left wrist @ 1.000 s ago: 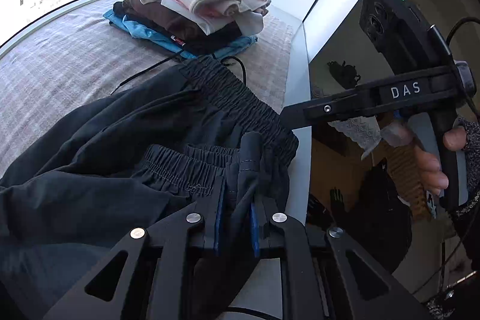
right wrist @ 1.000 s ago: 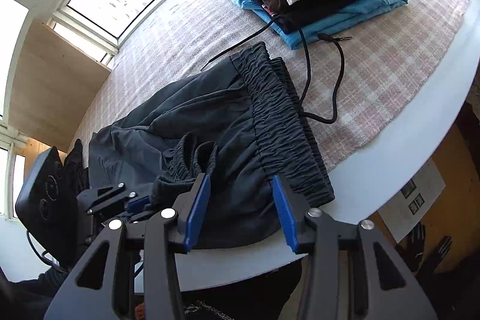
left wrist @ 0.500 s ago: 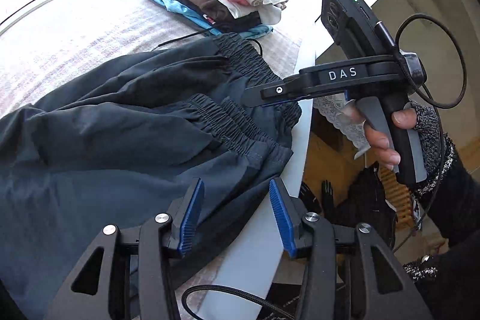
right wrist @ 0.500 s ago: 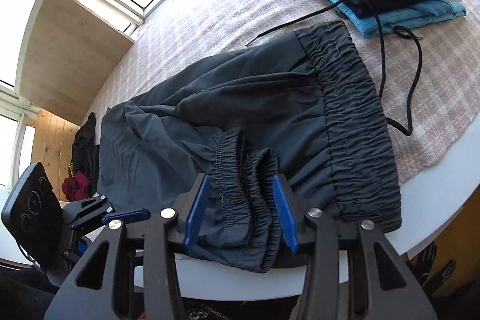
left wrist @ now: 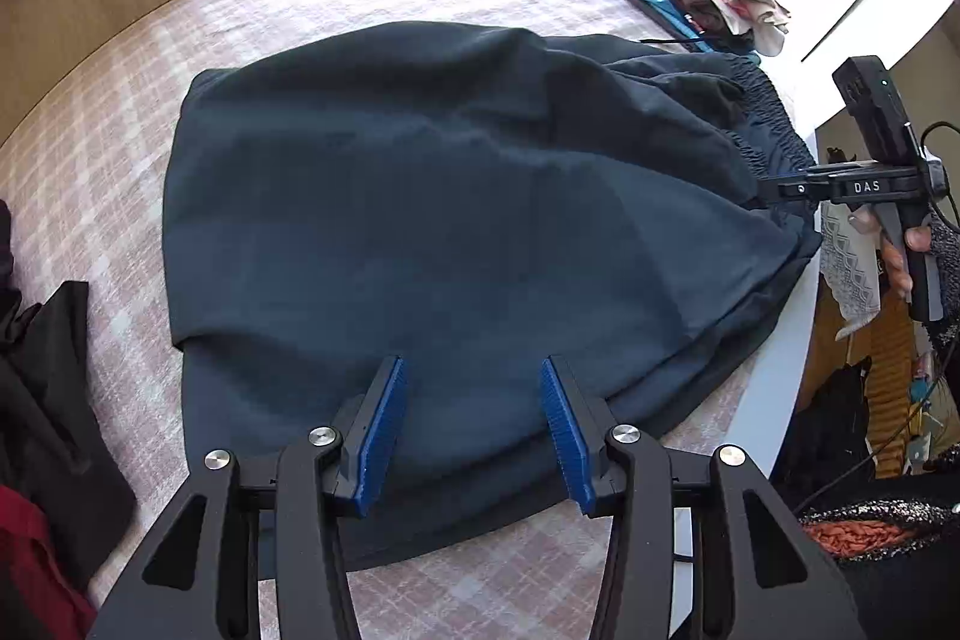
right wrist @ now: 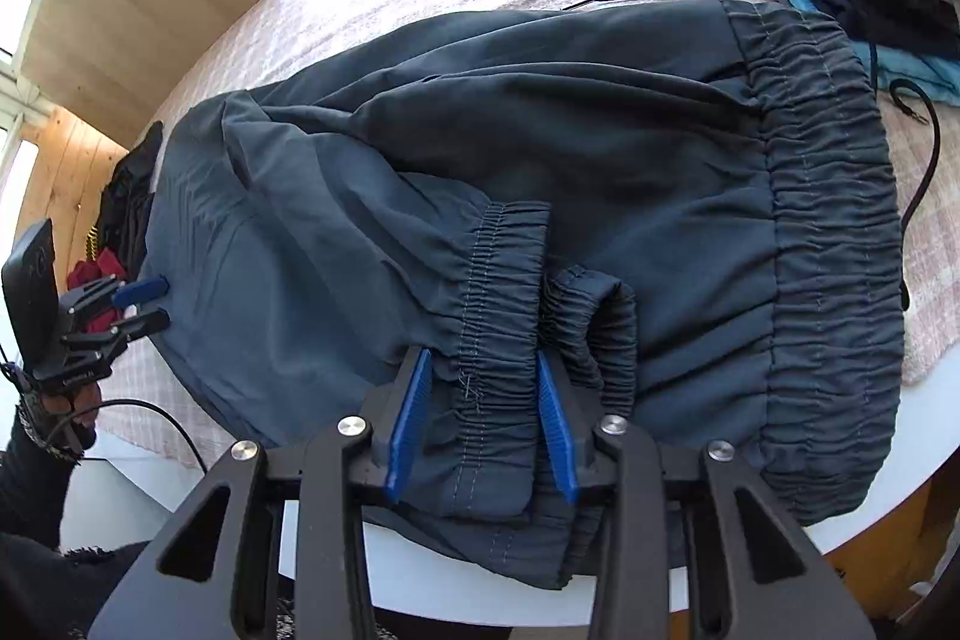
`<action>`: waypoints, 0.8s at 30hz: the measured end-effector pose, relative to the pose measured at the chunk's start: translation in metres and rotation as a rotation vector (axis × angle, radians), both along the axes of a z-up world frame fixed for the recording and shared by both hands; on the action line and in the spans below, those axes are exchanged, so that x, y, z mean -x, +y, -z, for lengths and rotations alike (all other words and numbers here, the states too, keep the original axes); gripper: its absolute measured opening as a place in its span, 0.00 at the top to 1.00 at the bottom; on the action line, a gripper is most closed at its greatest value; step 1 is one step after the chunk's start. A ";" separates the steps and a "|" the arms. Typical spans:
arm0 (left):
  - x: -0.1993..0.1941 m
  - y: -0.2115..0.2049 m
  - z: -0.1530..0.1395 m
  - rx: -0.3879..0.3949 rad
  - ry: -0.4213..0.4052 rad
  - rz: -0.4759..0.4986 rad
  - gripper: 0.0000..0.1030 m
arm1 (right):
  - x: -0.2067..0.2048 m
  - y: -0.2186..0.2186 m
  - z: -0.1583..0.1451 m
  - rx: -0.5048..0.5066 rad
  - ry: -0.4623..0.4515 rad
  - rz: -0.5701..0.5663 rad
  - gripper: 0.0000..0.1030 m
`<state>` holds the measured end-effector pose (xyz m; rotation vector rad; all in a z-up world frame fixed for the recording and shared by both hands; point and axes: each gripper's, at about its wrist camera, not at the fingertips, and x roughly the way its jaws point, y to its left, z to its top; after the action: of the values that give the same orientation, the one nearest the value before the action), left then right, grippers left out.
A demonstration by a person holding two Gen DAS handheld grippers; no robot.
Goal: Fold clothes
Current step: 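Release the cuff with the left tool while the right tool grasps the folded cuffs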
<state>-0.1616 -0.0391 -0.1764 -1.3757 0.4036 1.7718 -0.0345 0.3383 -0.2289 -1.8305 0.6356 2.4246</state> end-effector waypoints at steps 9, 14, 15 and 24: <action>0.009 -0.015 0.005 -0.020 0.008 -0.021 0.57 | -0.044 -0.003 -0.036 0.019 0.036 0.065 0.76; 0.012 -0.014 0.012 -0.011 -0.008 -0.019 0.57 | -0.044 0.005 0.000 0.007 -0.042 0.127 0.75; 0.012 -0.013 0.012 -0.011 -0.007 -0.014 0.57 | -0.043 0.004 0.001 0.004 -0.050 0.124 0.74; 0.011 -0.012 0.004 -0.008 0.014 0.028 0.56 | -0.037 0.037 -0.033 -0.120 -0.017 0.197 0.47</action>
<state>-0.1726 -0.0509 -0.1804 -1.3469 0.4211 1.7593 0.0023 0.3752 -0.1954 -1.6567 0.6226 2.2666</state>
